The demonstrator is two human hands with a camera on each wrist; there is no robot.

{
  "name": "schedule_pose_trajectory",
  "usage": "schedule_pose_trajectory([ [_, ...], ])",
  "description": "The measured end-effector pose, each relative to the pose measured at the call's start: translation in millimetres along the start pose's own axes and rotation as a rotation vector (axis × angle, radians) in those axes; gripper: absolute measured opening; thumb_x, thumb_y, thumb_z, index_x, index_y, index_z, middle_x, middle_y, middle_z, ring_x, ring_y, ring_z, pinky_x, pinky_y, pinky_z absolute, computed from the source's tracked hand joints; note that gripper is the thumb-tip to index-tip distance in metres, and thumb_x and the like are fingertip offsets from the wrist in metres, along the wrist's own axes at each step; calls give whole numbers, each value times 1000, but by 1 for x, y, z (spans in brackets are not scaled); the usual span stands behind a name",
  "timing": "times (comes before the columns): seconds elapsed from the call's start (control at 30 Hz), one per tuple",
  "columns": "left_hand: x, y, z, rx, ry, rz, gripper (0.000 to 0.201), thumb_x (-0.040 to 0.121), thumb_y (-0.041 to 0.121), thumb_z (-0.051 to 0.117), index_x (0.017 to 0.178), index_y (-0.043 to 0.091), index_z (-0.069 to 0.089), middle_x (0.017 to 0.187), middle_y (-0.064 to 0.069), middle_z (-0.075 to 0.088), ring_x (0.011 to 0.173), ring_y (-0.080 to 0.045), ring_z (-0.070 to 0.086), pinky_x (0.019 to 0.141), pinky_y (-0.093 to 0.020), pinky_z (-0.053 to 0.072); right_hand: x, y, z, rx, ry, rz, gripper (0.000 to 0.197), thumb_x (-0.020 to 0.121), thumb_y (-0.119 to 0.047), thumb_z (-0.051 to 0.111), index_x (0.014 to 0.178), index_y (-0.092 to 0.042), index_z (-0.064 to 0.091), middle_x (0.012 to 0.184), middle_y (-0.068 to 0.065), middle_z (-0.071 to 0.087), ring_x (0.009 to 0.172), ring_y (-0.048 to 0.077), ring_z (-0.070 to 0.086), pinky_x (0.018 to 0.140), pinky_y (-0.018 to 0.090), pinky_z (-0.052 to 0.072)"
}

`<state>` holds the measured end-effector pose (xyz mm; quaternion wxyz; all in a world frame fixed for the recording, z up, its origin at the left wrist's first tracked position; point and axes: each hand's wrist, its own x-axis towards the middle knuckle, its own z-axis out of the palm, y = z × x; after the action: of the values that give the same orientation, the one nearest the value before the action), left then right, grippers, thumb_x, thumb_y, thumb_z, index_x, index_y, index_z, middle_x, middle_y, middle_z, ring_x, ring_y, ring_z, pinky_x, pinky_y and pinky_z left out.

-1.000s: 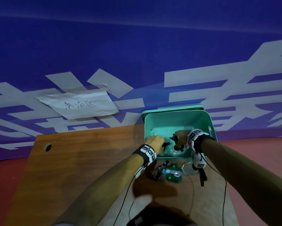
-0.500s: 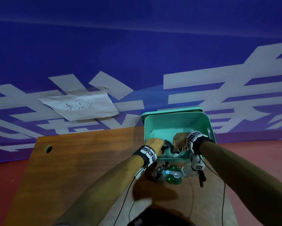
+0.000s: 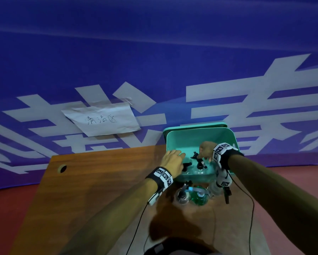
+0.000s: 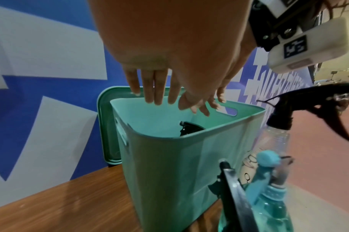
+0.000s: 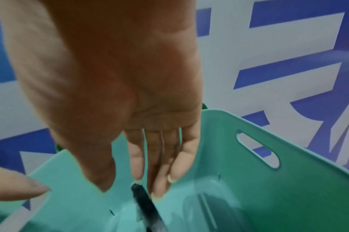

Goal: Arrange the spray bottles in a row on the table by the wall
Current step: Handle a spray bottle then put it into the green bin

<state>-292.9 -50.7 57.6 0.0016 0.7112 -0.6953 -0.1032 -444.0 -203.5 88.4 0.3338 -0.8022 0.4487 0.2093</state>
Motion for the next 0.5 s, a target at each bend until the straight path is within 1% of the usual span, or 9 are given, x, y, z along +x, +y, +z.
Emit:
schedule_pose_trajectory([
  [0.07,-14,3,-6,-5,110,8,44,91,18,59,134,12,58,129,-7,59,122,-27,51,107,-39,36,-8,-9,-3,-9,114,-13,31,93,-28,71,100,3,72,87,13,70,77,28,66,73,37,56],
  [0.1,-23,4,-8,-10,159,4,41,90,18,59,131,12,59,124,-6,59,117,-26,52,103,-39,38,-11,-13,-5,-8,164,-22,27,93,-27,68,99,0,71,91,12,72,83,28,69,75,37,57],
  [0.13,-31,5,-8,-17,198,-7,38,89,19,59,127,13,60,119,-4,59,112,-25,53,99,-38,40,-14,-16,-5,-4,201,-31,23,92,-26,66,96,-3,70,91,11,72,84,27,69,73,36,58],
  [0.2,-48,6,-4,-33,241,-30,30,91,22,56,120,15,61,112,-2,59,105,-23,52,91,-37,42,-20,-21,-3,7,253,-50,18,92,-24,62,90,-7,68,82,5,69,77,22,67,64,30,53],
  [0.23,-55,6,-1,-39,239,-37,27,92,23,55,117,16,60,111,-2,59,104,-23,52,90,-37,42,-22,-23,-1,14,271,-52,17,92,-23,62,88,-8,68,79,3,68,75,22,67,63,29,53],
  [0.27,-62,7,2,-43,225,-42,25,93,24,54,116,16,60,110,-2,58,103,-23,52,90,-37,42,-25,-24,3,15,285,-46,17,92,-23,62,87,-8,67,80,4,69,77,24,69,65,30,54],
  [0.33,-72,8,8,-59,179,-51,27,94,25,53,119,16,59,113,-2,58,106,-22,53,93,-38,42,-29,-23,12,6,297,-18,19,92,-26,65,89,-7,67,88,9,71,83,29,69,70,33,56],
  [0.4,-80,9,11,-76,154,-52,28,95,26,52,121,17,58,115,-2,59,107,-22,53,95,-37,42,-31,-17,22,2,287,25,22,93,-29,66,90,-7,65,91,11,69,83,30,66,70,34,55],
  [0.5,-86,12,15,-87,131,-36,30,97,26,50,125,16,56,118,-1,59,109,-21,54,97,-37,43,-33,-2,37,-8,260,76,25,92,-28,65,75,-10,59,81,10,65,75,29,63,64,30,49],
])
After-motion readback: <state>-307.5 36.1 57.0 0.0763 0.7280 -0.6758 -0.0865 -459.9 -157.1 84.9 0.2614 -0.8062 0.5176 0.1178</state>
